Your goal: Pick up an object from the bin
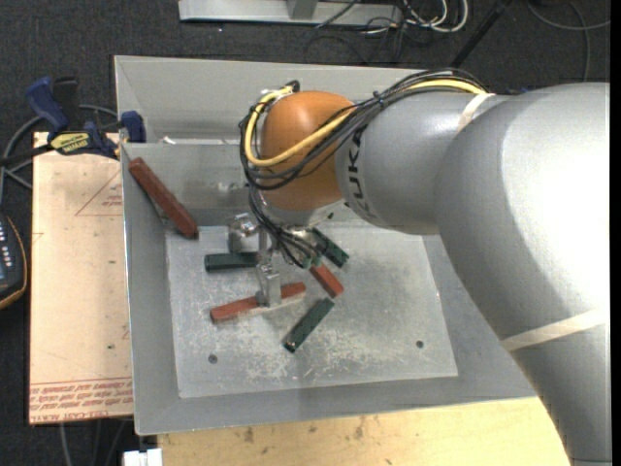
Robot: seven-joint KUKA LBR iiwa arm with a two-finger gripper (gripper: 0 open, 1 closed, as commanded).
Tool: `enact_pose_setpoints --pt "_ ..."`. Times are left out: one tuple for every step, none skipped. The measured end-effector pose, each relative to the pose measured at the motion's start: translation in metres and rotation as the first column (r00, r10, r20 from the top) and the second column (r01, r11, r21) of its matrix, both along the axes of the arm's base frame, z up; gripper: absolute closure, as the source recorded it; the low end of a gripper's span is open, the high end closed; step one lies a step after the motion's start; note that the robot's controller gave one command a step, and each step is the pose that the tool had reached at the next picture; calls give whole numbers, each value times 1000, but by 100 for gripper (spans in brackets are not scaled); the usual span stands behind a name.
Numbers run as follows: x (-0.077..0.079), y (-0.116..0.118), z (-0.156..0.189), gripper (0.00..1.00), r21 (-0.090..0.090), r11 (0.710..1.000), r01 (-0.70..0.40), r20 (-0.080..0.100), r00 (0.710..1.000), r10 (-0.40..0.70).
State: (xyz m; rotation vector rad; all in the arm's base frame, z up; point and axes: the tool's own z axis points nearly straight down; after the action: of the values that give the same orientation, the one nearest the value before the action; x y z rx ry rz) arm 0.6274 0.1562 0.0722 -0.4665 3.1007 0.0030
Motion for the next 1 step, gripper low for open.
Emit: enact_pose_setpoints --pt "-14 4 2 0 -1 937 -349 -1 937 349"
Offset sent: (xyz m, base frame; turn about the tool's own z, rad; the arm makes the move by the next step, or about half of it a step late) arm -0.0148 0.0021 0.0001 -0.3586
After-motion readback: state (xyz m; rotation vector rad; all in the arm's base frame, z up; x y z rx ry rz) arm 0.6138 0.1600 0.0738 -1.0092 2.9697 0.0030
